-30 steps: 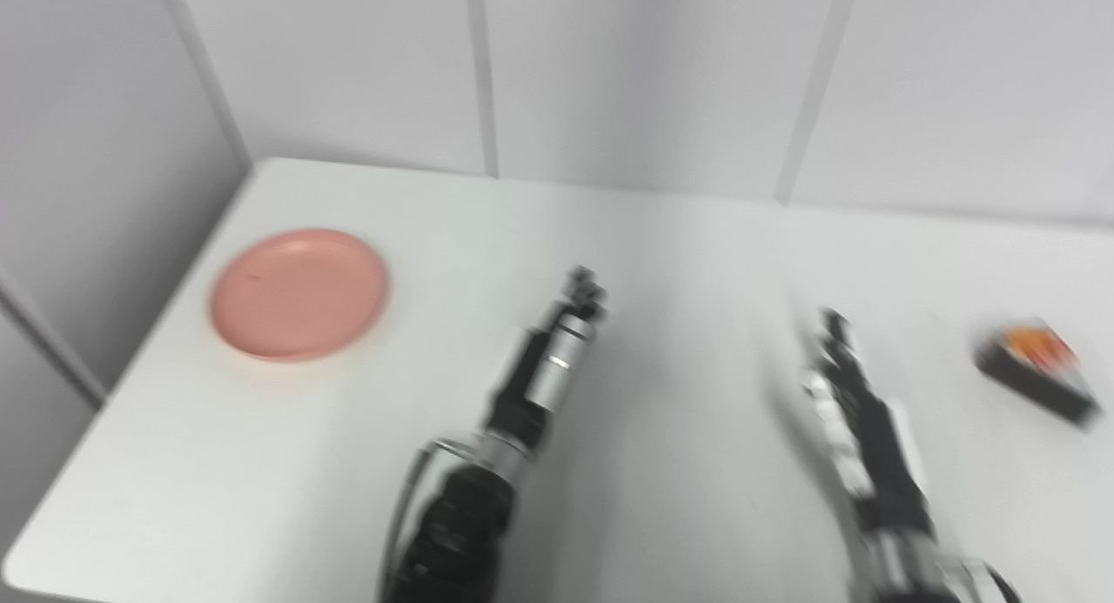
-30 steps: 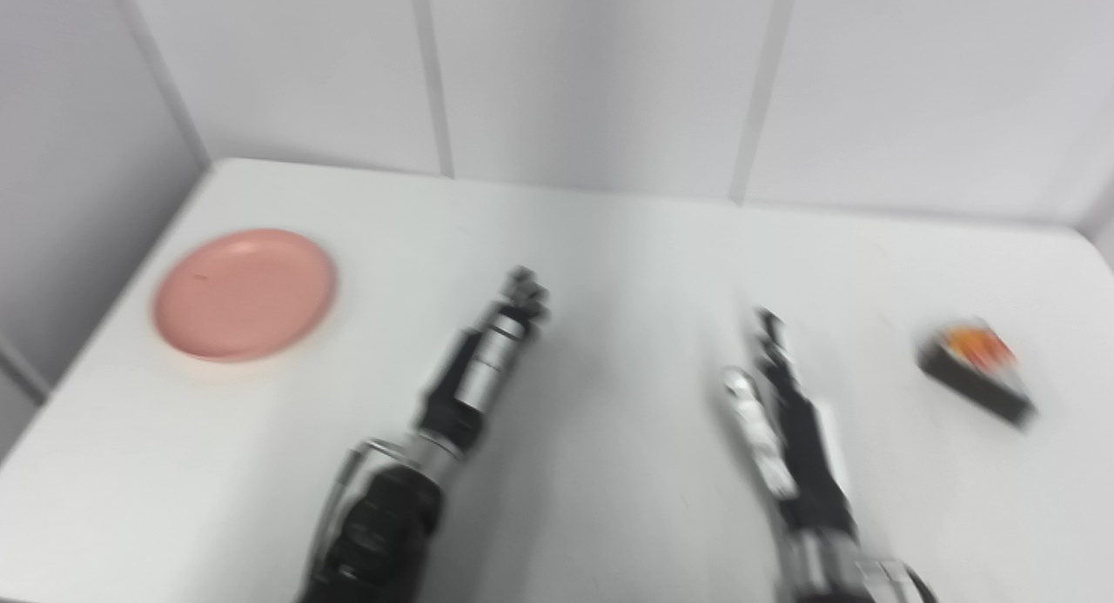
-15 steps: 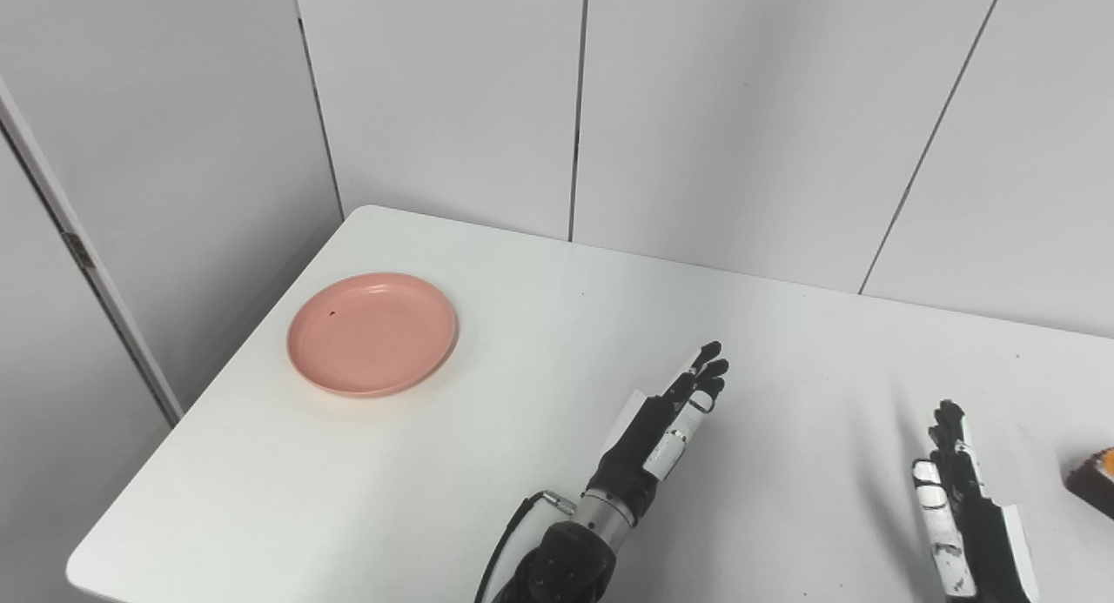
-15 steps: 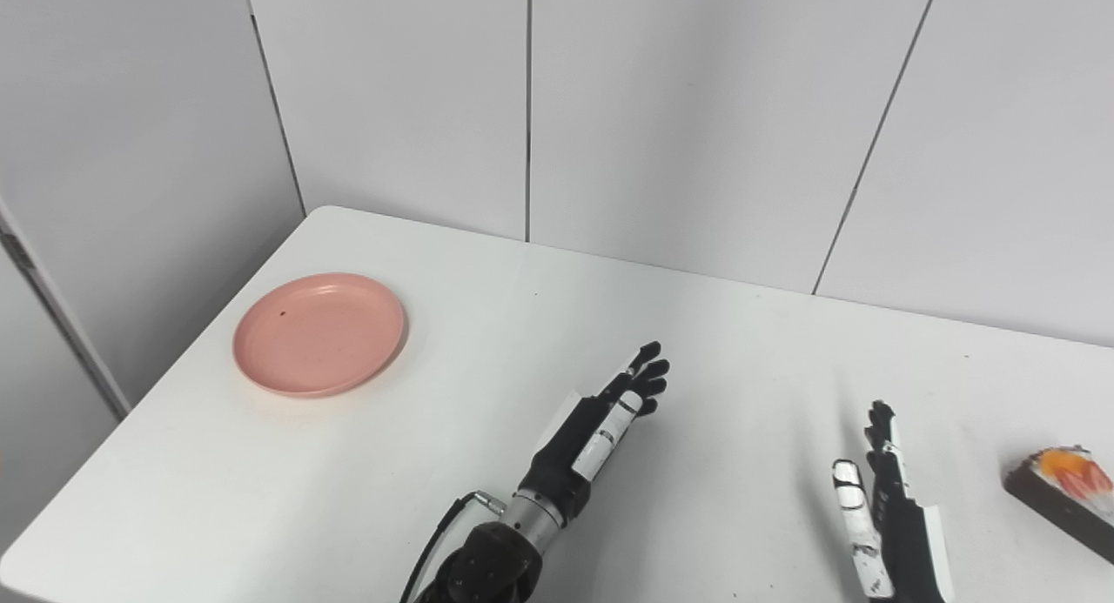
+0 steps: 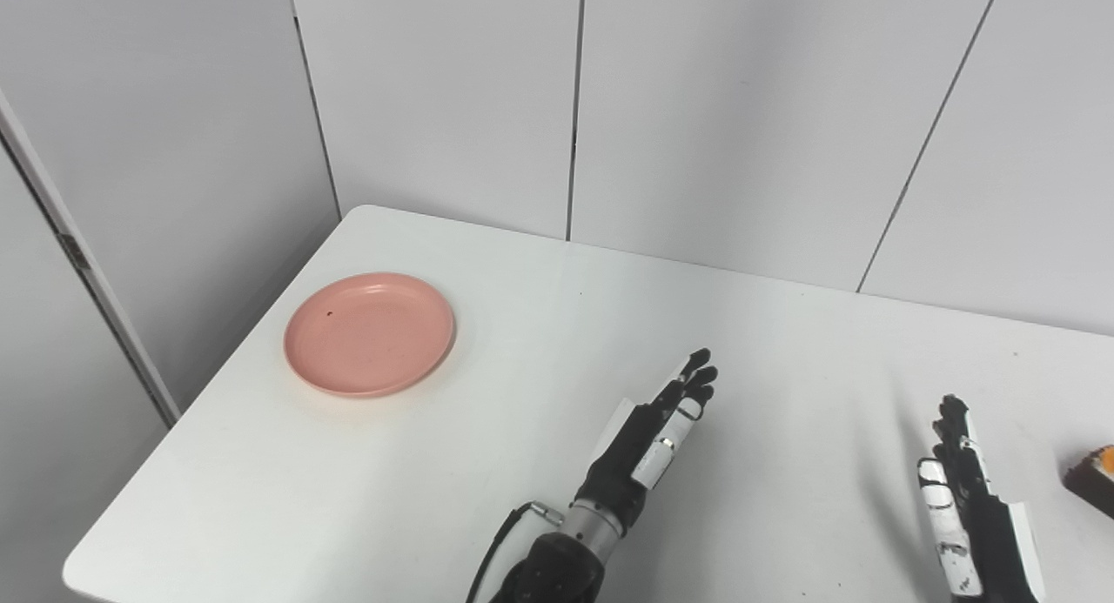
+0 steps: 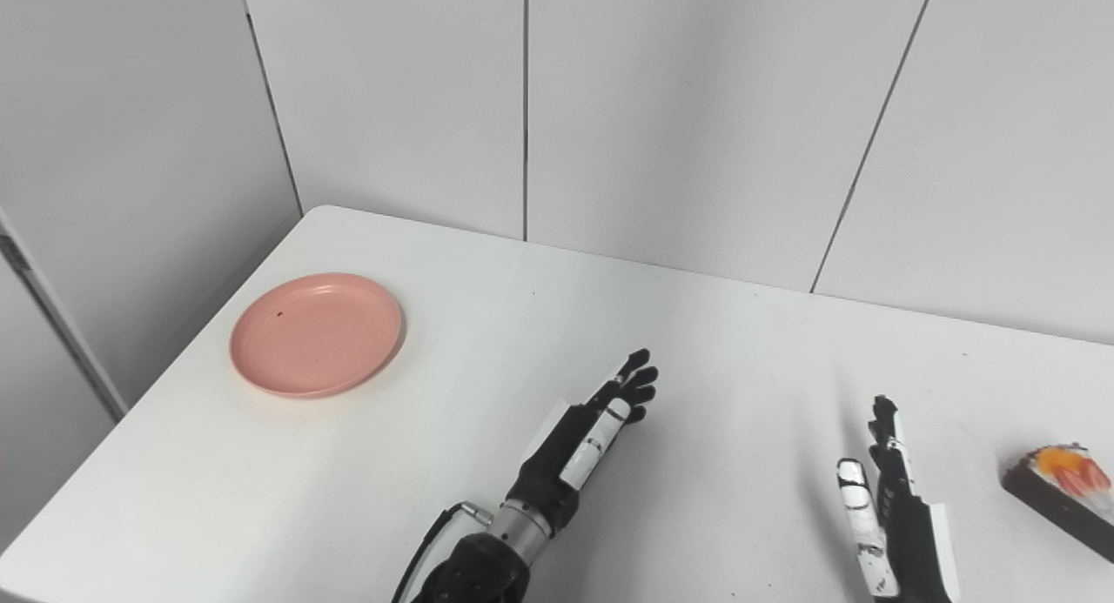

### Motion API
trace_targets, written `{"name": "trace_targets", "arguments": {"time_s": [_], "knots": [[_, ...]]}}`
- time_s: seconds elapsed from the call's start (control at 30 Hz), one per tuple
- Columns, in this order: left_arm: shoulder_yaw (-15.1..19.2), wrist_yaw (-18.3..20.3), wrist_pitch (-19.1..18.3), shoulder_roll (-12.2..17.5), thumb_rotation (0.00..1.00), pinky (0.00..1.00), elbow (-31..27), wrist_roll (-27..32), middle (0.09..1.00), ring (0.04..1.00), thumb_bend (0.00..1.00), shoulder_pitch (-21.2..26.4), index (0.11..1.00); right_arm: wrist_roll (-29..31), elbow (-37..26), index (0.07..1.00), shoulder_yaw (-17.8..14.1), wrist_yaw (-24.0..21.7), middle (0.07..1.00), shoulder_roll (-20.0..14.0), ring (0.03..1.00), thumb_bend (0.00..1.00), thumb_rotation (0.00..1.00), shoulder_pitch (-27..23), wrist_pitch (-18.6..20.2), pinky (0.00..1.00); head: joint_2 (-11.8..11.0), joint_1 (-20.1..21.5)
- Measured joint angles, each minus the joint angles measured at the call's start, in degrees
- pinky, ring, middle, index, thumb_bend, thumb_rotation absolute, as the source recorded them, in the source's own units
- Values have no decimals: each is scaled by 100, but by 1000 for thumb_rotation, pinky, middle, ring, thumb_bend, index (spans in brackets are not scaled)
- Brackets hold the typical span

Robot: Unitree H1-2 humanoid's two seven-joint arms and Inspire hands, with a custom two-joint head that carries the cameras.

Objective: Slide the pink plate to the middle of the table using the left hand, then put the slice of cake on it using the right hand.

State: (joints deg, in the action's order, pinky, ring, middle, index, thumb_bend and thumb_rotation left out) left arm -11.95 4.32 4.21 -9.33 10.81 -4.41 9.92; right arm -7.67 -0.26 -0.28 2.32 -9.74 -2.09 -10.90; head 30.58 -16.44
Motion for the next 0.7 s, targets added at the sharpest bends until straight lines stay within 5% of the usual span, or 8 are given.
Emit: {"name": "trace_targets", "arguments": {"time_s": [0.23, 0.7], "knots": [[-35, 233, -463, 95, 1000, 958, -628, 144, 962, 952, 388, -339, 956, -32, -23, 974, -5, -1, 985, 10, 973, 315, 1000, 4, 2, 968, 35, -17], [55, 585, -2128, 264, 1000, 962, -2556, 777, 954, 943, 446, -323, 948, -8, -20, 971, -7, -24, 988, 28, 978, 300, 1000, -11, 21, 981, 44, -123]]}}
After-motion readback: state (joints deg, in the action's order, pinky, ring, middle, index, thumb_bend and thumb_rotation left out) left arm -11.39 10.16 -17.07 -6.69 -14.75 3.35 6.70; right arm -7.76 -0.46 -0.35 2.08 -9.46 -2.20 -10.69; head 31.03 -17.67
